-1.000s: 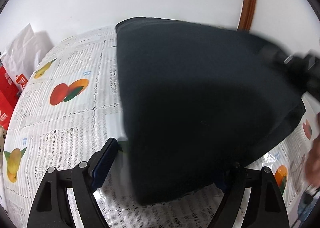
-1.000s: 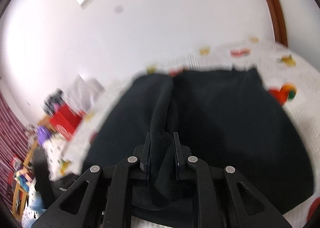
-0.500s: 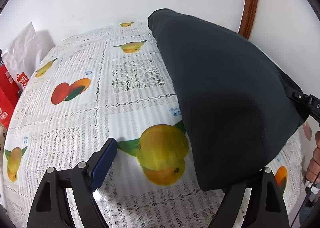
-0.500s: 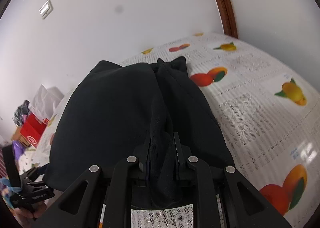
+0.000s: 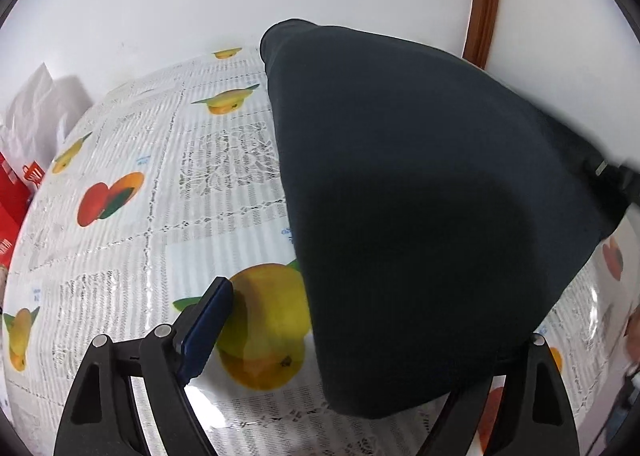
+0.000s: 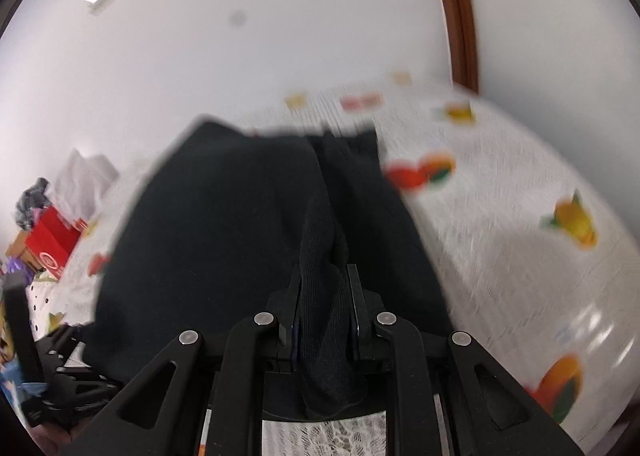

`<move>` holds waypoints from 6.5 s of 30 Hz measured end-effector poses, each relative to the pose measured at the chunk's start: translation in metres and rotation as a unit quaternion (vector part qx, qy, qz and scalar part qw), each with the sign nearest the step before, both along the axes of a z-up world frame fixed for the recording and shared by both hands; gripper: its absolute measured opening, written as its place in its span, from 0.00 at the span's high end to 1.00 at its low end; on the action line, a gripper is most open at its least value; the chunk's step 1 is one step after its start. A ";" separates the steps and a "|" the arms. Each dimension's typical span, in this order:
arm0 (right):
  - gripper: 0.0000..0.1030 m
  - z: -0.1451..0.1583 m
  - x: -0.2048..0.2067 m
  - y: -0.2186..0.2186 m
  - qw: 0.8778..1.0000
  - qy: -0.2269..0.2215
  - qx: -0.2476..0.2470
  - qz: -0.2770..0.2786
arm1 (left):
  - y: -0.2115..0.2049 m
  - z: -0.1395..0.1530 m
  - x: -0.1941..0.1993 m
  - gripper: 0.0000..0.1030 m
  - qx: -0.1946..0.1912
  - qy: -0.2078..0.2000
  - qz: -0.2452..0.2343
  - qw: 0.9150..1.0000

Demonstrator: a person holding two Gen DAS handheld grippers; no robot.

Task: Fold small clothes

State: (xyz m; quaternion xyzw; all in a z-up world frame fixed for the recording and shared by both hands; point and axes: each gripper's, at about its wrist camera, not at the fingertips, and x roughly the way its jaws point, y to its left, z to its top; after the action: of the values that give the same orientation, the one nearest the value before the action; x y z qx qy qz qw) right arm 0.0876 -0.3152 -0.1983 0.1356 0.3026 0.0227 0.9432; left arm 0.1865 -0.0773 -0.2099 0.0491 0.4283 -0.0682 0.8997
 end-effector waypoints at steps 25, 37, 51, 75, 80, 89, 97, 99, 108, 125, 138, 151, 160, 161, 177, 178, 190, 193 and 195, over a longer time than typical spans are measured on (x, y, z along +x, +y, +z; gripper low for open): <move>0.82 -0.028 0.050 -0.024 0.998 0.055 0.031 0.014 | 0.008 0.014 -0.033 0.91 -0.017 -0.019 -0.030 0.999; 0.72 -0.024 0.034 0.032 0.991 0.026 0.030 0.125 | 0.092 0.015 -0.053 0.88 -0.054 0.007 0.038 0.998; 0.70 -0.021 0.005 0.052 0.988 0.051 -0.118 0.086 | 0.107 0.034 -0.091 0.59 -0.068 -0.008 0.027 0.997; 0.60 0.040 0.040 0.053 0.991 0.044 -0.105 0.076 | 0.116 0.028 -0.055 0.50 -0.047 0.014 0.044 0.998; 0.48 0.061 0.066 0.059 0.990 0.025 -0.109 0.082 | 0.124 0.040 -0.044 0.48 -0.075 0.001 0.036 0.997; 0.46 0.050 0.158 0.105 0.987 0.082 -0.062 0.124 | 0.127 0.059 0.022 0.47 -0.085 -0.014 0.036 0.996; 0.46 0.017 0.225 0.113 0.981 0.135 0.012 0.142 | 0.115 0.047 0.073 0.39 -0.065 0.009 0.016 0.998; 0.47 0.011 0.236 0.112 0.977 0.152 0.033 0.146 | 0.113 0.038 0.078 0.37 -0.063 0.018 0.016 0.998; 0.93 0.046 0.200 0.102 0.981 -0.044 0.019 0.187 | 0.122 0.029 0.084 0.32 -0.095 0.033 0.018 0.995; 0.60 0.010 0.199 0.077 0.983 0.105 0.047 0.144 | 0.116 0.042 0.057 0.34 -0.082 0.007 0.012 0.997; 0.96 0.007 0.183 0.087 0.991 0.073 -0.065 0.095 | 0.113 0.045 0.054 0.32 -0.070 0.013 0.025 0.997; 0.63 0.013 0.041 0.093 0.981 0.037 -0.134 0.133 | 0.112 0.057 -0.006 0.33 -0.063 -0.002 0.034 0.997; 0.62 -0.012 -0.016 0.070 0.984 0.066 -0.119 0.114 | 0.110 0.042 -0.053 0.33 -0.039 0.023 0.024 0.999; 0.62 -0.015 -0.023 0.067 0.984 0.066 -0.121 0.114 | 0.111 0.038 -0.059 0.32 -0.040 0.026 0.022 0.999; 0.57 -0.049 -0.028 0.080 0.980 0.103 -0.106 0.136 | 0.092 0.005 -0.069 0.30 -0.001 0.032 0.001 0.999; 0.57 -0.048 -0.025 0.081 0.981 0.102 -0.100 0.135 | 0.091 0.005 -0.067 0.30 -0.004 0.031 0.000 1.000; 0.56 -0.040 0.024 0.088 0.986 0.097 -0.068 0.119 | 0.093 0.013 -0.005 0.29 -0.018 0.030 0.020 0.999; 0.56 -0.041 0.040 0.093 0.987 0.096 -0.064 0.116 | 0.098 0.013 0.012 0.29 -0.022 0.032 0.034 0.999; 0.56 -0.041 0.053 0.095 0.988 0.094 -0.055 0.112 | 0.104 0.010 0.025 0.29 -0.036 0.038 0.049 0.997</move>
State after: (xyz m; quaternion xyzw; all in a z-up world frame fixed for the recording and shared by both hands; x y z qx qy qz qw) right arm 0.1409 -0.2198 -0.2389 0.0502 0.4043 0.0983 0.9079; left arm 0.2115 0.0270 -0.1999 -0.0071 0.4612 -0.0417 0.8863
